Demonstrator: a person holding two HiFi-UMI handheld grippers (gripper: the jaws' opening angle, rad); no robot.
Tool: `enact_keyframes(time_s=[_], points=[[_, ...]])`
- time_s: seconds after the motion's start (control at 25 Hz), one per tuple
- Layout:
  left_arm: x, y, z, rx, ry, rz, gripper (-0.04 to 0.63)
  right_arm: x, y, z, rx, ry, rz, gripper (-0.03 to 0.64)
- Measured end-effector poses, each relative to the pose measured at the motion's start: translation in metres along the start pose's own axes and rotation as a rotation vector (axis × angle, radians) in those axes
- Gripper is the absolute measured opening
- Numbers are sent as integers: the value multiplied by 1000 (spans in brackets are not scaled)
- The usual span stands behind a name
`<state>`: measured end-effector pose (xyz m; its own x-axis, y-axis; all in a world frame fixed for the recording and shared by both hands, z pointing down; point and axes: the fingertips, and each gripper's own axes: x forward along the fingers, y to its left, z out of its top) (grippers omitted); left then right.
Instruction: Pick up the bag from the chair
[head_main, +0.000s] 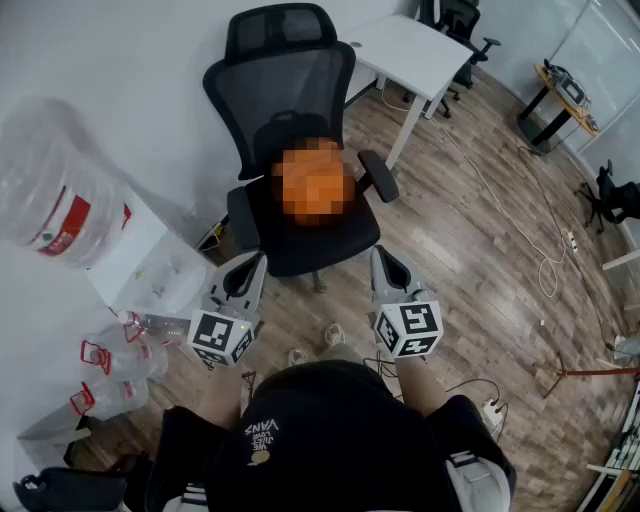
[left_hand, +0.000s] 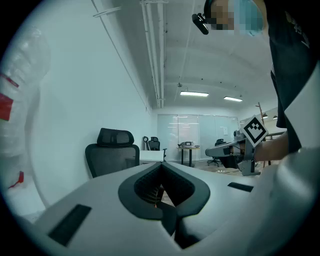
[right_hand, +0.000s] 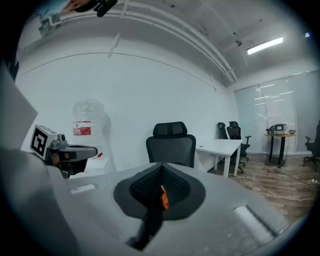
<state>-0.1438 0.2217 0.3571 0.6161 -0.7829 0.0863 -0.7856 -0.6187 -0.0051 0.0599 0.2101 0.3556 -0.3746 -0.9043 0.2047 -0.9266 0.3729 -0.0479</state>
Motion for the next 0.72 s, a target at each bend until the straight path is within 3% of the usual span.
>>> enact_keyframes(time_s=[0.72], points=[[41,8,-4,2,3,-6,6,28,-27,2,22,-27,10,-2]])
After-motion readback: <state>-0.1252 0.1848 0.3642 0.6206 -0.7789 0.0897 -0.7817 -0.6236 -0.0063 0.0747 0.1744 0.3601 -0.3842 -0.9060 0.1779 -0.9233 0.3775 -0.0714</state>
